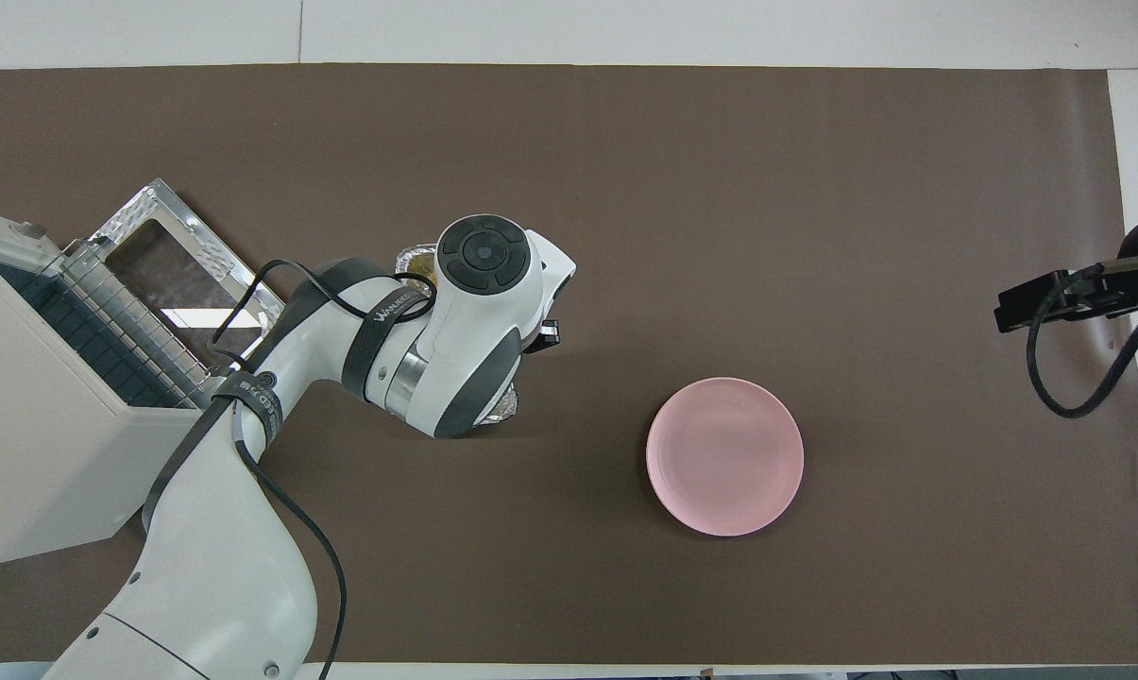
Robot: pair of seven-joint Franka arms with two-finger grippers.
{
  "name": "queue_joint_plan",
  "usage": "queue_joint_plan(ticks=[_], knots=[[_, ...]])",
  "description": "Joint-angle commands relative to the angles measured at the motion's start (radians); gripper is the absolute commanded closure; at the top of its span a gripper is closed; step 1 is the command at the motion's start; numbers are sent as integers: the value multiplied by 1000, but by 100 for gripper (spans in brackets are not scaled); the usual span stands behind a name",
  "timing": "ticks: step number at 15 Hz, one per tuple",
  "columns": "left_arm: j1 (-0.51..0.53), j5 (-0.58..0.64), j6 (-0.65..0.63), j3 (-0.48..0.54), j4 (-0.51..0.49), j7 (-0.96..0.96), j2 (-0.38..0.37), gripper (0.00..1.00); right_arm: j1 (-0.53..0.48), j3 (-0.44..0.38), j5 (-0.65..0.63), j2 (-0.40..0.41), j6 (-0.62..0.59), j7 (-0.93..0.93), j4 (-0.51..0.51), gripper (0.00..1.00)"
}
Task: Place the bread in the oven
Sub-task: 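Lift the foil tray with the left gripper into the toaster oven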
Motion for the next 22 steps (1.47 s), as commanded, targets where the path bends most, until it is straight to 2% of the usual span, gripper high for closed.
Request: queue_joint_plan(ticks=[1,3,6,8,10,13,17,19,22], knots=[[28,-18,-80,26,61,-20,-39,100,-21,12,22,-7,-9,-26,3,0],[84,-17,-154,44,152,-18,-36,100,-21,12,22,-8,-11,-26,2,0],[153,0,-193,54,196,-20,-23,100,-21,12,22,-10,-11,-26,0,0],[175,22,-272,104,282,-20,7,100,-21,12,32,-11,-12,-29,0,0],[183,20,-314,196,353,-18,44,100,-21,7,55,-11,-11,-29,0,0],[210,38,-328,284,350,-18,49,100,-21,7,57,-11,-11,-29,-1,0],[279,69,-359,301,319,-12,46,100,-21,4,52,-15,-8,-21,-6,0],[286,126,-377,308,310,6,40,100,-21,4,52,-18,-15,-26,-10,0],[299,132,-379,310,228,49,4,100,-12,6,52,-18,-15,-27,-10,0]])
